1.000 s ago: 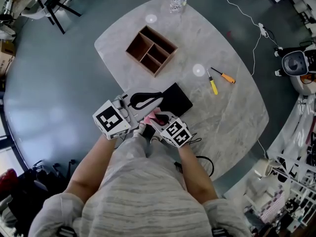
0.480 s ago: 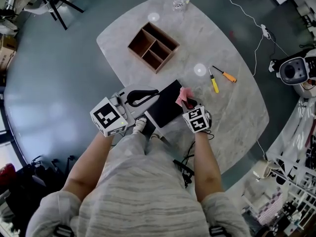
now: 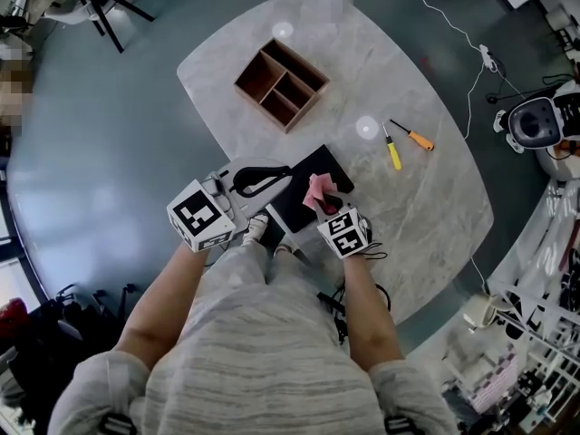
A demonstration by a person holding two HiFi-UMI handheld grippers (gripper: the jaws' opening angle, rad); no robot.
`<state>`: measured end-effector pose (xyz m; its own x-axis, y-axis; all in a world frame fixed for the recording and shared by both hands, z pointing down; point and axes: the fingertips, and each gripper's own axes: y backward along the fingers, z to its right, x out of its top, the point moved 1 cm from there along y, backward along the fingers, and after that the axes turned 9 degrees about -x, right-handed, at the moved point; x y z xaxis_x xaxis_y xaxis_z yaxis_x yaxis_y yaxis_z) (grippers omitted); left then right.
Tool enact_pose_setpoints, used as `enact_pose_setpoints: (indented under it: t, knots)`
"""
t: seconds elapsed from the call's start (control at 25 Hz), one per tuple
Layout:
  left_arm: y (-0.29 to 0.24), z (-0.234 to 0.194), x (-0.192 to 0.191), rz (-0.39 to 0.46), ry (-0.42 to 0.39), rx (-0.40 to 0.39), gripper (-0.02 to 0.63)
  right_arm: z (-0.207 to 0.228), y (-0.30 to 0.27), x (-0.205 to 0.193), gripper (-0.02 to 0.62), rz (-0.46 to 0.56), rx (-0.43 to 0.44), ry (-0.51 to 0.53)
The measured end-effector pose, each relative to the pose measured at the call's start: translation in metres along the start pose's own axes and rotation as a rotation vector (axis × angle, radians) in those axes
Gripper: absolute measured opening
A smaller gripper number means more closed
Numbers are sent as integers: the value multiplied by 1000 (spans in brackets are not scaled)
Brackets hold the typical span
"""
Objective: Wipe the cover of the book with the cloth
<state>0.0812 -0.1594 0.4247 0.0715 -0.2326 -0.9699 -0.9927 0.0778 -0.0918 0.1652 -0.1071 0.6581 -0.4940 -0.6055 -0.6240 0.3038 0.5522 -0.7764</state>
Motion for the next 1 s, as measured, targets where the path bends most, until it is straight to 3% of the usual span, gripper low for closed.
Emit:
enact_pose_setpoints:
  t: [0.32,0.64,0.84,1.0]
  knots:
    - [2,1,0,4,-1,4,34,-70,3,3,60,11,146,50]
    - [4,0,3,7,-7,2,34,-110,2,7,60,-6,272,67]
    - [6,0,5,14,-6,11,34,-124,12,19,60,44,367,-63]
    - [9,-2,11,23,-11,15,34,-103,38,58,60,191,334,-175]
